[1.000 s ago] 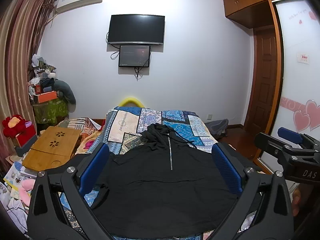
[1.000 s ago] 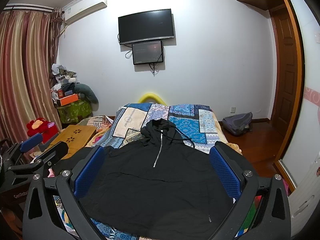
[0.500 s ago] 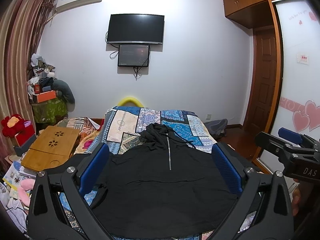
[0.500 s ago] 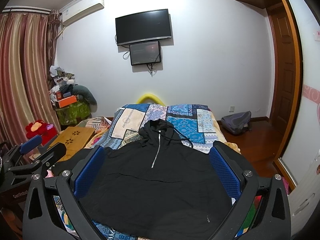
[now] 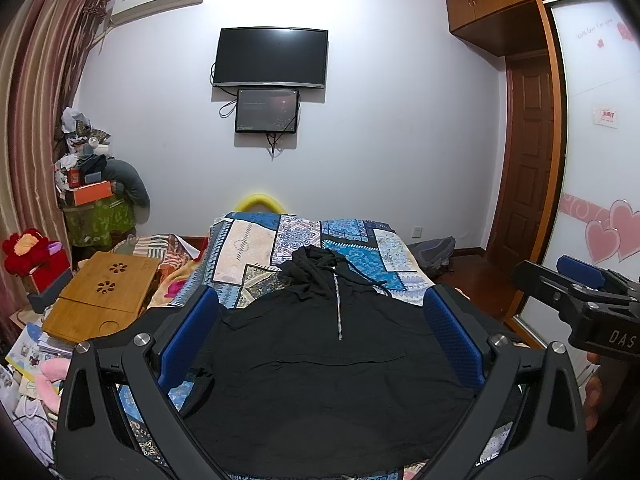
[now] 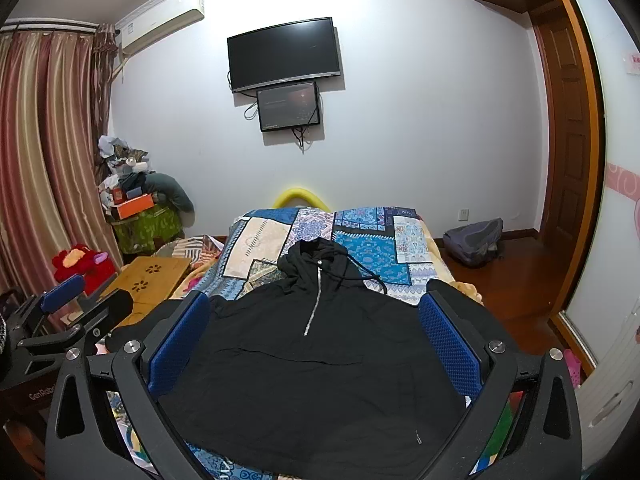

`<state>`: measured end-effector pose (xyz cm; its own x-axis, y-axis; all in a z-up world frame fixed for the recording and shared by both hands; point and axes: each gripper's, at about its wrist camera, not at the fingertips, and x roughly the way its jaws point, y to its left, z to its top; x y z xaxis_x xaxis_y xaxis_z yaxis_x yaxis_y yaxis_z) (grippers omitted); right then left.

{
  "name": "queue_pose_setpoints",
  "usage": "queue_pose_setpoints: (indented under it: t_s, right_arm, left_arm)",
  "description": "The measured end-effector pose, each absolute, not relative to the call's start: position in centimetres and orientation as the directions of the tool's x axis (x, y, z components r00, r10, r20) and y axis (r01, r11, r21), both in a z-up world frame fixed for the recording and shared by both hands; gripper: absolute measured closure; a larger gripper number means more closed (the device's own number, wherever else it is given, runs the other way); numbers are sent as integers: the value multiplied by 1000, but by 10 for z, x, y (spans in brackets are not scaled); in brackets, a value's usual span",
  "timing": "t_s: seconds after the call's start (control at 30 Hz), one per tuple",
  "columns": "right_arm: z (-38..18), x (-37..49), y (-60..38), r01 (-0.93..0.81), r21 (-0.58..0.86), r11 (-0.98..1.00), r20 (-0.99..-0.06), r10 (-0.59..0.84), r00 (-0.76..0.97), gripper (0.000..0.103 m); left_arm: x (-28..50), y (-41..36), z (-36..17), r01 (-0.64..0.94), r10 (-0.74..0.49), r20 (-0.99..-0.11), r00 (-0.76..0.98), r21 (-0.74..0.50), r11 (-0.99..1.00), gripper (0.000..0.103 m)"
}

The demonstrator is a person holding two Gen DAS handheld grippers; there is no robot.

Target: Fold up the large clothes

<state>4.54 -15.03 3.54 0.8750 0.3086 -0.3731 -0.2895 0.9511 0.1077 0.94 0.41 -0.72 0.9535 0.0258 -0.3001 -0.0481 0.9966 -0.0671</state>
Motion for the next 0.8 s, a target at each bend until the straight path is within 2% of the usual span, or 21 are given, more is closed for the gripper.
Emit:
queue_pose_setpoints:
  t_s: [0.8]
  right_arm:
    - [36, 49, -153, -283, 115, 952, -386, 305, 870, 0]
  left_arm:
    - [9, 1, -11, -47, 25, -303, 953, -67, 997, 0]
